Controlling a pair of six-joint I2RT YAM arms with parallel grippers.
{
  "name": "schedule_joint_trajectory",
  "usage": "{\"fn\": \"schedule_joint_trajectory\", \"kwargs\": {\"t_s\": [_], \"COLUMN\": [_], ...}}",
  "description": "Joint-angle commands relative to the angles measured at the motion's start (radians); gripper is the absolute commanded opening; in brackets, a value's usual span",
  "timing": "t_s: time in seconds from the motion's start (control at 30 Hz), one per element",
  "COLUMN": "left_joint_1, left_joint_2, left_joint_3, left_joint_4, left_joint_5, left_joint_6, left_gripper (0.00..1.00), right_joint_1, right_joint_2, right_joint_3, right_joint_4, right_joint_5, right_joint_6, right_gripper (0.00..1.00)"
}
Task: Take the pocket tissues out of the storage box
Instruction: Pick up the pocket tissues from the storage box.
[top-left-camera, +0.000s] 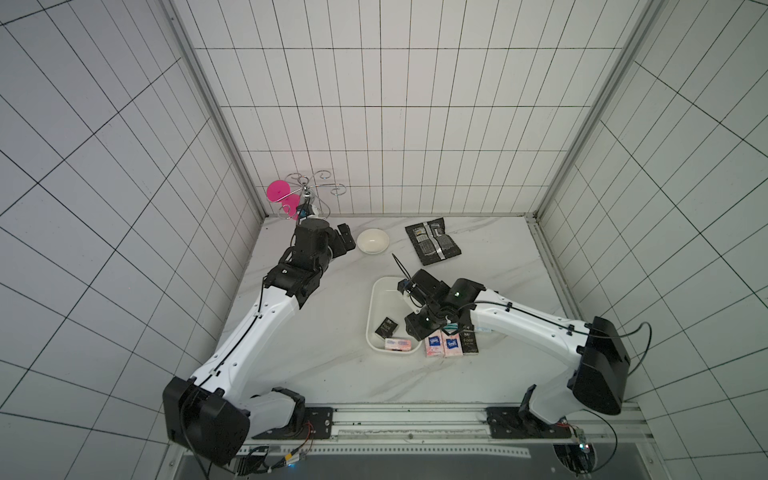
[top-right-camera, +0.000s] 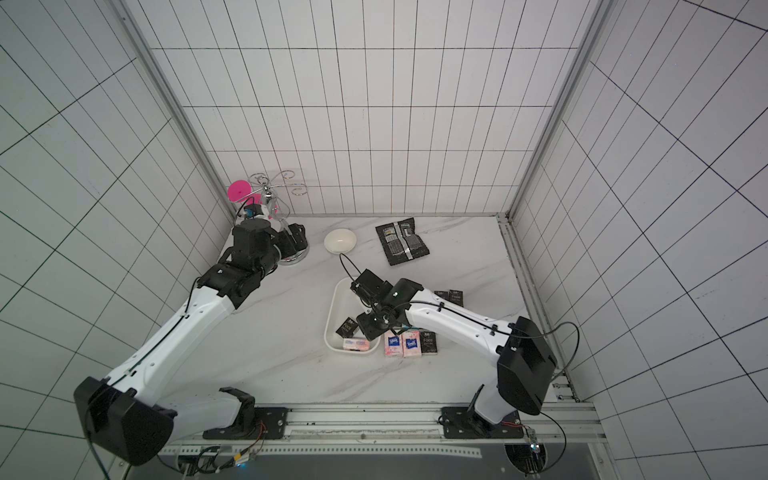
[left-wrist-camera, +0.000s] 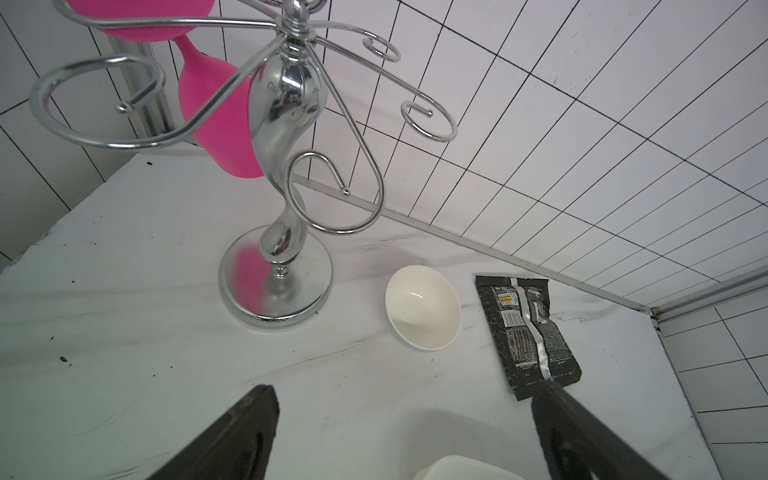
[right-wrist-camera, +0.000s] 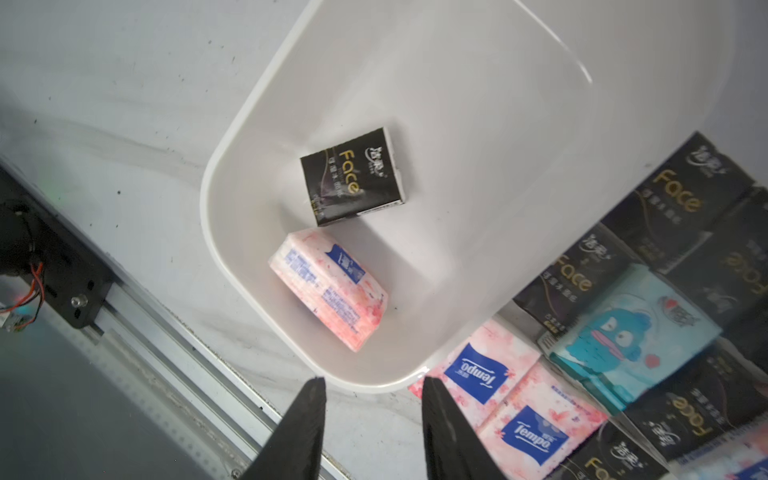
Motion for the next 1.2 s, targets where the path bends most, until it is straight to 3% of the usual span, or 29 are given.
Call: {"fn": "schedule_joint_trajectory", "kwargs": {"t_s": [0.0,0.23,1.17], "left_joint_1": [0.008,0.015,0.031], "left_joint_2": [-0.006,-0.023,-0.042], "left_joint_3": [0.02,0.024,0.014], "left_joint_4": [-0.016,-0.024,-0.029], "left_joint_5": [-0.017,-0.014,-0.012], "left_joint_6": [0.015,0.015,0.02], "left_gripper": [0.99,0.99,0.99], "right_joint_1": [0.008,0.027,0.042], "right_joint_2": [0.017,0.103,0.277], "right_joint_3": [0.001,0.035,0.128], "right_joint_4": [0.028,0.014,-0.023], "right_joint_5": [-0.082,-0.084,-0.066], "right_joint_6": [-0.089,-0.171,-0.263], "right_gripper": [0.43,0.44,0.46]}}
